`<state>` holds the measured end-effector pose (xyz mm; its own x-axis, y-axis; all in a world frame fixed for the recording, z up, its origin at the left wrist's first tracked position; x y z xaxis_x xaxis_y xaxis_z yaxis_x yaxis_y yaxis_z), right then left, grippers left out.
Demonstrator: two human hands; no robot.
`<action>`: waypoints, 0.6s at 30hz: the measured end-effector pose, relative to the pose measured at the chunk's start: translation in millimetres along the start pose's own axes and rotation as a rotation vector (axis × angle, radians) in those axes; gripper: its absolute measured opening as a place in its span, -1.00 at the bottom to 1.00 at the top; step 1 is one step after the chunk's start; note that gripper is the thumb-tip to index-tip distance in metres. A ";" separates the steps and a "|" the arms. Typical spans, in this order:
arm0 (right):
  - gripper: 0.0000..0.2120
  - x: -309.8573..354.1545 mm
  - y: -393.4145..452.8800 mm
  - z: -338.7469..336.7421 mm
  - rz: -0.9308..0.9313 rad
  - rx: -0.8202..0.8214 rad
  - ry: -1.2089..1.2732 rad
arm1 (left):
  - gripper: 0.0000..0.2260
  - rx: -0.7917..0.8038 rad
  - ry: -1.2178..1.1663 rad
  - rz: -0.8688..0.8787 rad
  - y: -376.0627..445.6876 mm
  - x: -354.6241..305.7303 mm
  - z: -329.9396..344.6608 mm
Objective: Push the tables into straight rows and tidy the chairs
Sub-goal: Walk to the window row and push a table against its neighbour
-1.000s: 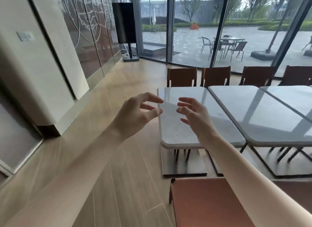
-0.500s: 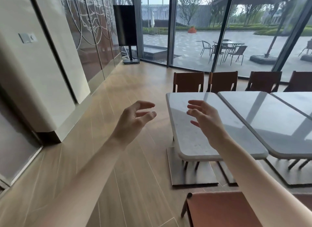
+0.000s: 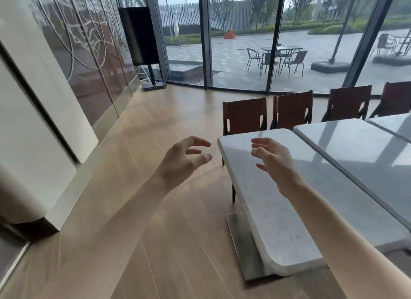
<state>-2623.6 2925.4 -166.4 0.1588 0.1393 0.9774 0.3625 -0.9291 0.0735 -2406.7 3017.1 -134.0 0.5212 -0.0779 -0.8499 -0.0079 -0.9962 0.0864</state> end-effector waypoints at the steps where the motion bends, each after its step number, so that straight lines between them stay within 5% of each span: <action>1: -0.79 -1.7 11.2 -0.2 0.008 -0.001 -0.008 | -0.80 0.020 0.028 0.003 15.1 8.1 -2.8; 18: -0.72 -97.5 226.3 35.2 0.272 -0.348 -0.147 | -0.71 0.481 0.272 0.292 332.8 188.6 -13.2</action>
<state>-2524.7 2713.6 -252.0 0.3428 -0.1013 0.9339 -0.0359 -0.9949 -0.0947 -2299.8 2671.3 -258.6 0.6375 -0.4005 -0.6582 -0.5338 -0.8456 -0.0024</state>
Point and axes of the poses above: each hand's wrist, its own y-axis towards the middle knuckle, its own z-axis out of the palm, x = y × z, the point moved 4 cm from there along y, towards the middle knuckle, and after that the axes turned 11 degrees about x, right-handed, at the moved point
